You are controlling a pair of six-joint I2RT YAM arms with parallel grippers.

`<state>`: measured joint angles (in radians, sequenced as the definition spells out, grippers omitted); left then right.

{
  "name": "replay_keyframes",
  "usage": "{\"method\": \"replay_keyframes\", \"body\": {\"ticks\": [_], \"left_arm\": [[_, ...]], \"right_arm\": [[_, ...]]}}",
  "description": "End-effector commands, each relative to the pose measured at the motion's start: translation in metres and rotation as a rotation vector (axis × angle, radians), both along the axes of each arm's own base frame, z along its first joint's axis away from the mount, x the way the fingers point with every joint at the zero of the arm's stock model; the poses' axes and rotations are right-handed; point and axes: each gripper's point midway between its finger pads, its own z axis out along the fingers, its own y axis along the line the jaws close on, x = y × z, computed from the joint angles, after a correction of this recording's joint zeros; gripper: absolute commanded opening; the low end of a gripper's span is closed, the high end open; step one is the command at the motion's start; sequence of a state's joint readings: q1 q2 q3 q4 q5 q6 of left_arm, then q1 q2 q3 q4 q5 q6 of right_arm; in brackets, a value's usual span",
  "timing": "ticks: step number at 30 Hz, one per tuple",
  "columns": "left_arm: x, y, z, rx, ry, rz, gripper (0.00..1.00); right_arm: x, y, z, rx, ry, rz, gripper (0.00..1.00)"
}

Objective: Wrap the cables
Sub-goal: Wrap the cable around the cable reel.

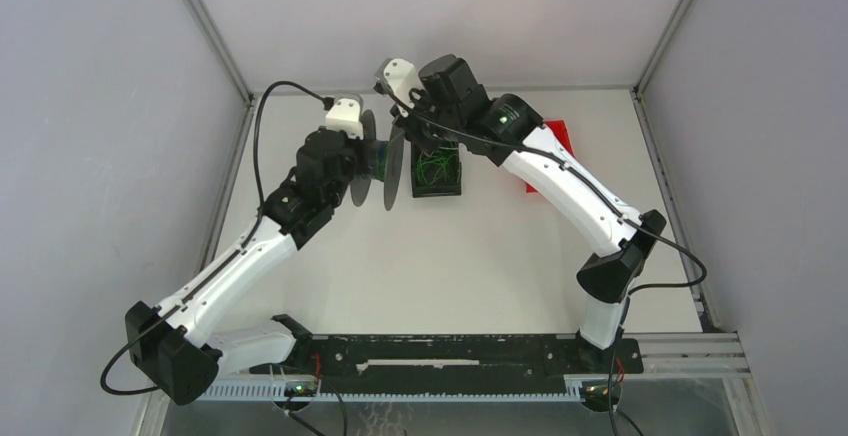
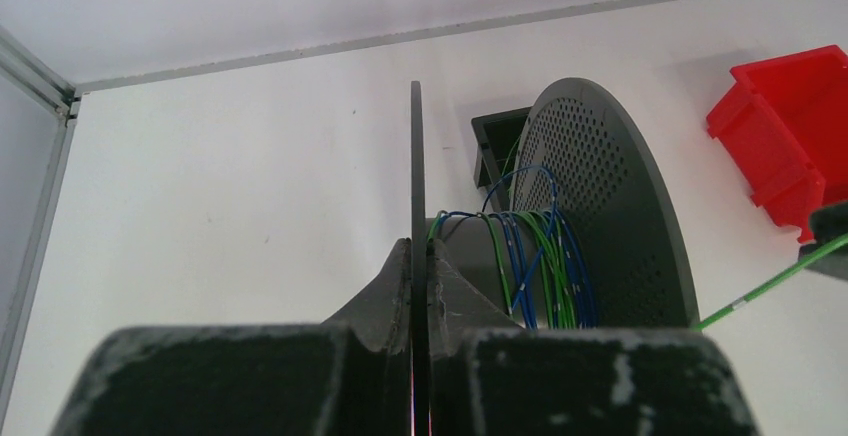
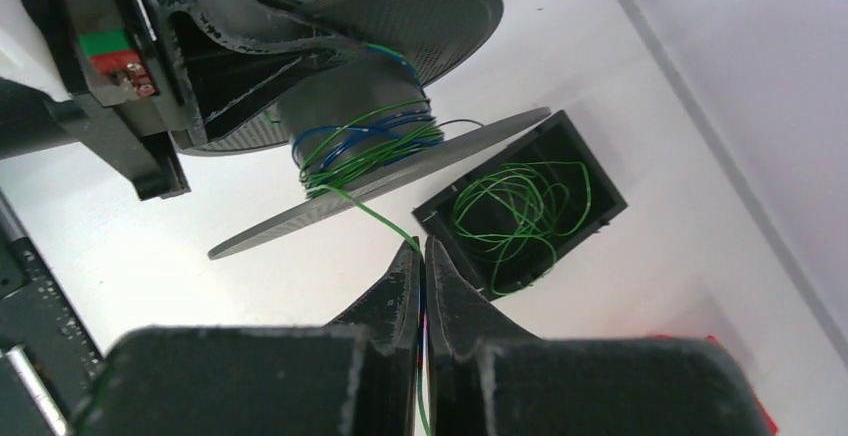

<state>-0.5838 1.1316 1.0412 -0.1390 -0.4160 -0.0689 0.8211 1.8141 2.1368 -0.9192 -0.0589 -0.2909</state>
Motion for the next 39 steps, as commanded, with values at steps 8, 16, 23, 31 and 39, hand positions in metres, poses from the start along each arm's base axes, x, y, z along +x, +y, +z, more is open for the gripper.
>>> {"method": "replay_keyframes", "body": {"ticks": [8,16,23,31,39], "left_arm": [[-0.003,0.002,0.003,0.004,-0.020,-0.030,0.00],[-0.007,-0.009,0.000,-0.005,-0.010,-0.097,0.00],[-0.012,-0.022,0.000,-0.023,-0.006,-0.169,0.00],[-0.012,-0.022,0.002,-0.026,-0.006,-0.171,0.00],[-0.012,-0.021,0.005,-0.029,-0.012,-0.166,0.00]], "right_arm": [[0.033,-0.023,0.052,0.018,-0.239,-0.123,0.02],[0.060,-0.030,0.054,0.036,-0.244,-0.149,0.04],[0.079,-0.037,0.042,0.034,-0.224,-0.163,0.06],[0.104,-0.056,0.023,0.017,-0.182,-0.209,0.07],[0.114,-0.069,-0.004,0.010,-0.116,-0.224,0.07]]}}
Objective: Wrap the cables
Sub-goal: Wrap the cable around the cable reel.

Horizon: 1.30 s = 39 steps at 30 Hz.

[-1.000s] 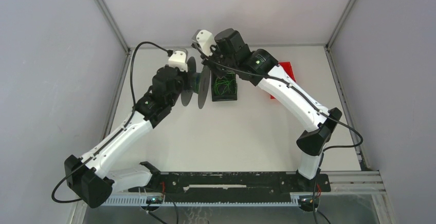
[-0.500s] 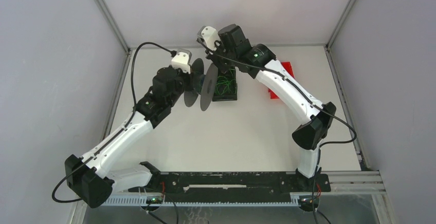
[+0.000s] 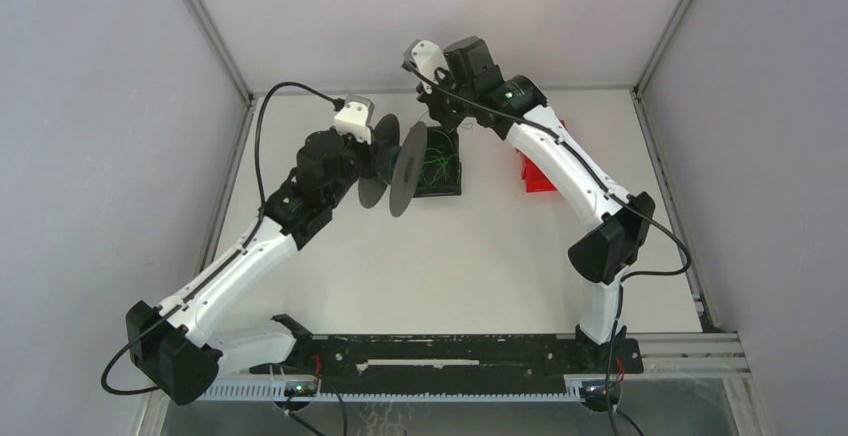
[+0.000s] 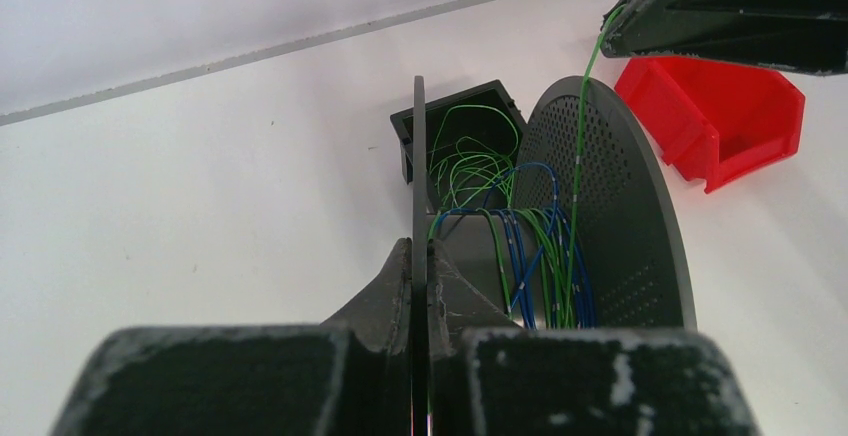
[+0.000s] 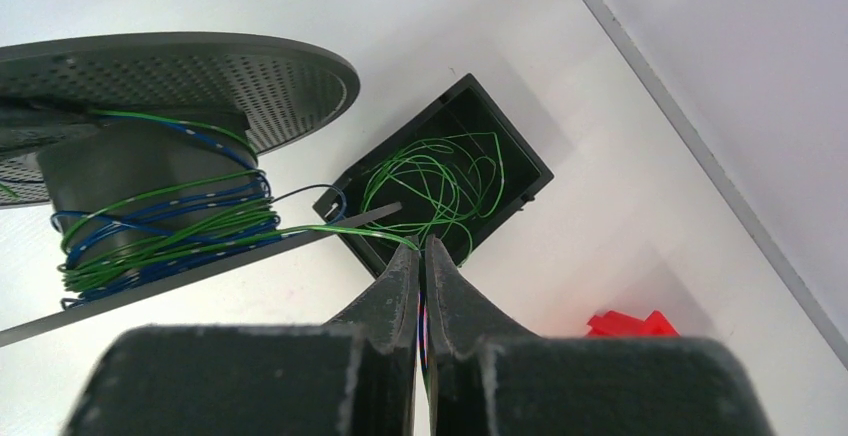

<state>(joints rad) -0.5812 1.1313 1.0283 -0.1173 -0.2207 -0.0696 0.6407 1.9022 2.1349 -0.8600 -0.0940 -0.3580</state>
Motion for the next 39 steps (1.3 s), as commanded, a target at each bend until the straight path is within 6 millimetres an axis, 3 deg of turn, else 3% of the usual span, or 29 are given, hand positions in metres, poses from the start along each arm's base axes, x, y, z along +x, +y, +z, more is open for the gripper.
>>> {"method": "replay_keyframes", "body": {"ticks": [1,14,23,39], "left_arm": [[-0.004,0.012,0.009,0.010,-0.030,0.023,0.00],[-0.004,0.016,0.020,-0.025,-0.033,0.036,0.00],[-0.005,0.014,0.023,-0.065,-0.017,0.020,0.00],[-0.005,0.022,0.029,-0.121,-0.005,0.034,0.00]], "right_arm": [[0.036,-0.027,0.024,0.048,-0.110,-0.110,0.07],[0.042,-0.043,-0.041,0.094,0.058,-0.108,0.07],[0.034,-0.029,-0.093,0.181,0.238,-0.048,0.06],[0.024,-0.010,-0.141,0.263,0.383,-0.016,0.11]]}}
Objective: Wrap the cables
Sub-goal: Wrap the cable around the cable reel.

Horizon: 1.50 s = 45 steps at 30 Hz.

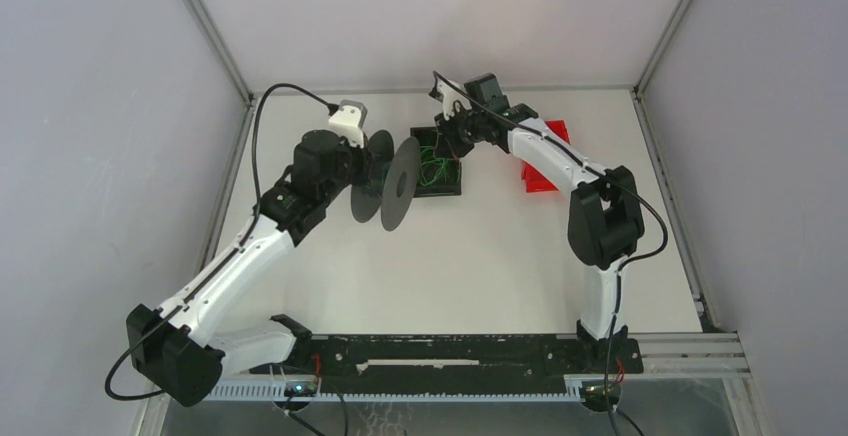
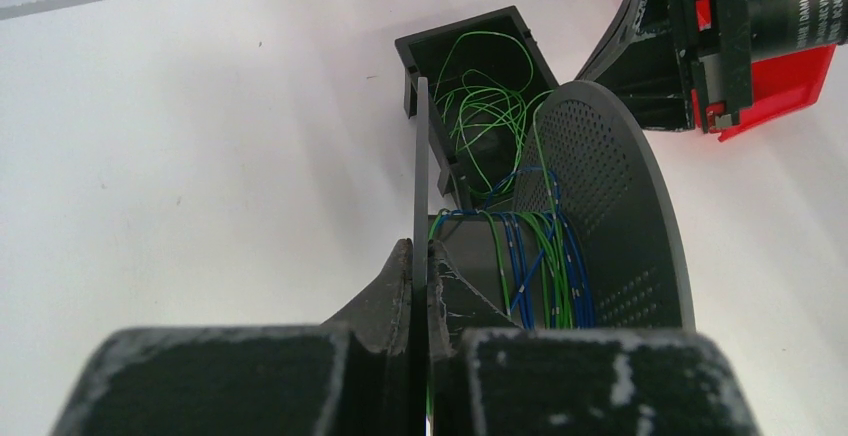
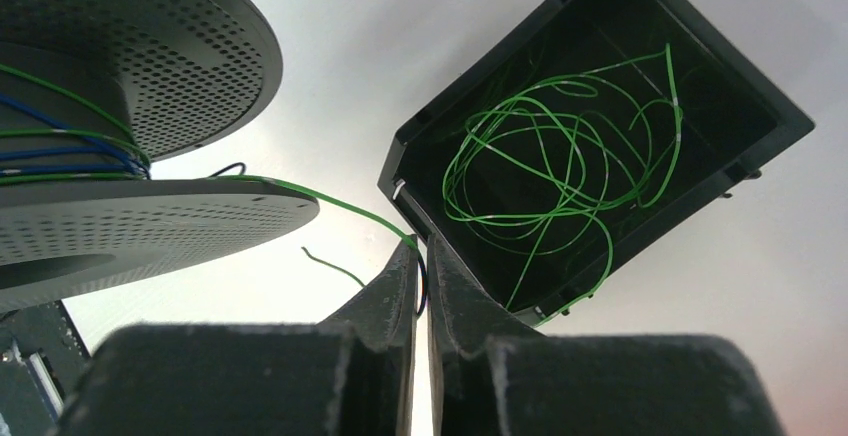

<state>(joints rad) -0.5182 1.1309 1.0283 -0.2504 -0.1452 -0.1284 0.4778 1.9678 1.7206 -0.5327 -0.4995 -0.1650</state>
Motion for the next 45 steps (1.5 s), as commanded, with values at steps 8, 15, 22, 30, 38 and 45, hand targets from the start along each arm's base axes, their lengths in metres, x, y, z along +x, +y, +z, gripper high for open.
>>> {"method": "replay_keyframes", "body": {"ticks": [8,15,22,30,38,45], "left_arm": [[0.002,0.006,0.061,-0.142,-0.139,0.035,0.00],[0.006,0.015,0.065,-0.169,-0.133,0.062,0.00],[0.006,0.018,0.068,-0.208,-0.126,0.067,0.00],[0.006,0.022,0.073,-0.247,-0.119,0.071,0.00],[0.007,0.025,0.077,-0.280,-0.112,0.076,0.00],[0.008,0.027,0.076,-0.284,-0.109,0.079,0.00]], "right_arm": [[0.009,0.004,-0.031,0.071,0.092,-0.043,0.11],[0.000,0.012,-0.043,0.121,0.162,-0.038,0.11],[-0.013,0.020,-0.054,0.151,0.196,-0.017,0.11],[-0.024,0.030,-0.057,0.165,0.219,0.013,0.13],[-0.037,0.037,-0.061,0.186,0.243,0.037,0.16],[-0.034,0.035,-0.051,0.206,0.225,0.042,0.20]]}}
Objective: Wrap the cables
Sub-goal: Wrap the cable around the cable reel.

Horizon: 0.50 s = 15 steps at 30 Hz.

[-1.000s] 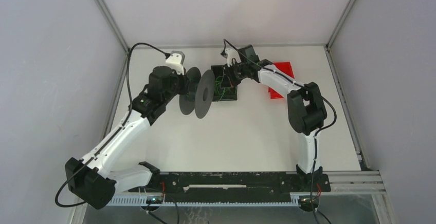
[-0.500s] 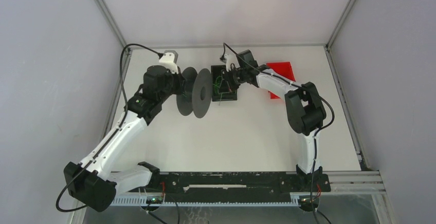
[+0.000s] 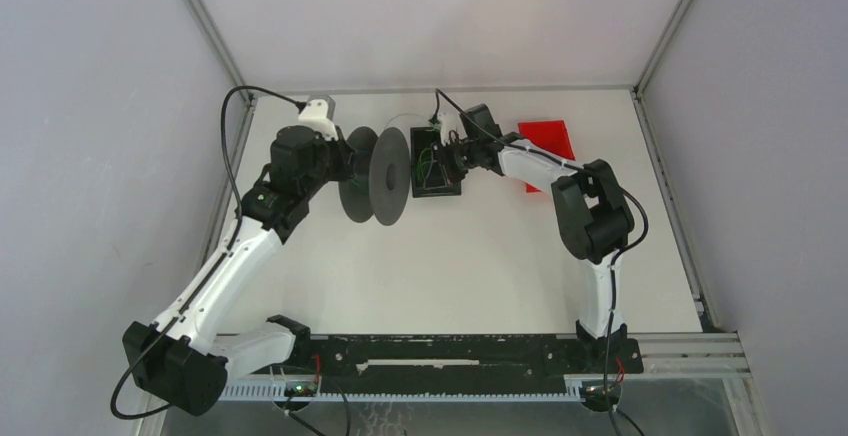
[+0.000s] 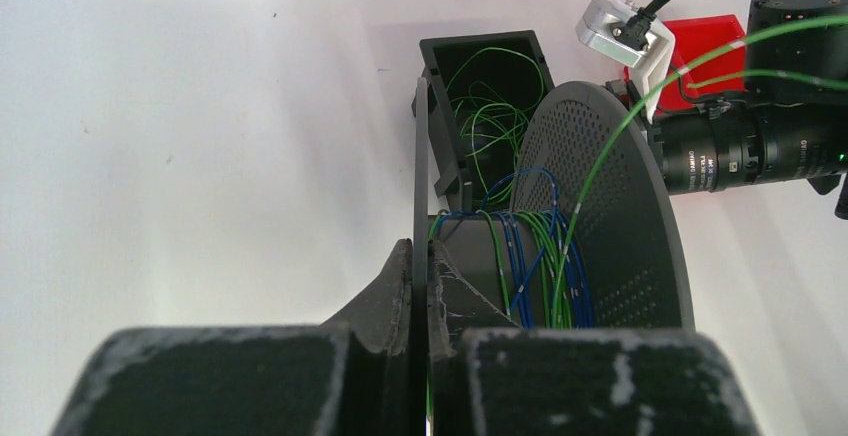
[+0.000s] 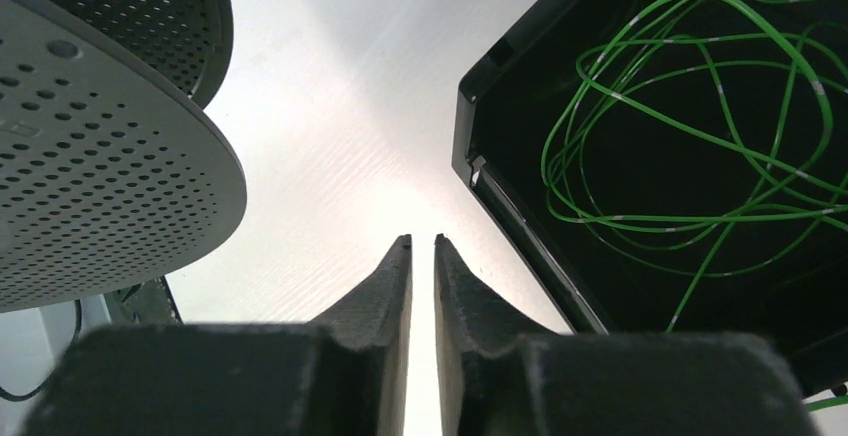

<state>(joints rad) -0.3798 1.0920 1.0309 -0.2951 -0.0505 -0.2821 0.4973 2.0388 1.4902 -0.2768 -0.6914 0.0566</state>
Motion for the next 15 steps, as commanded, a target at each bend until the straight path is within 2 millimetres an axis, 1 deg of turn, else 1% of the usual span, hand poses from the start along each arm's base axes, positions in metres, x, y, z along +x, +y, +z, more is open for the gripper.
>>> {"method": "replay_keyframes", "body": {"ticks": [1,5,10,12,13,15], "left_arm": [[0.005,-0.003,0.070,-0.107,-0.181,-0.005,0.00],[0.004,-0.001,0.066,-0.089,-0.180,-0.007,0.00],[0.003,0.000,0.064,-0.080,-0.178,-0.010,0.00],[0.003,0.000,0.065,-0.081,-0.180,-0.009,0.00],[0.003,0.000,0.064,-0.080,-0.179,-0.008,0.00],[0.003,0.000,0.065,-0.080,-0.178,-0.008,0.00]], "right_arm": [[0.007,0.003,0.023,0.060,-0.055,0.010,0.24],[0.010,-0.016,0.041,0.071,-0.128,0.022,0.43],[0.008,-0.046,0.063,0.056,-0.212,0.035,0.54],[0.006,-0.061,0.068,0.033,-0.243,0.038,0.60],[0.003,-0.066,0.074,0.029,-0.269,0.043,0.62],[-0.002,-0.076,0.080,0.020,-0.316,0.053,0.65]]}}
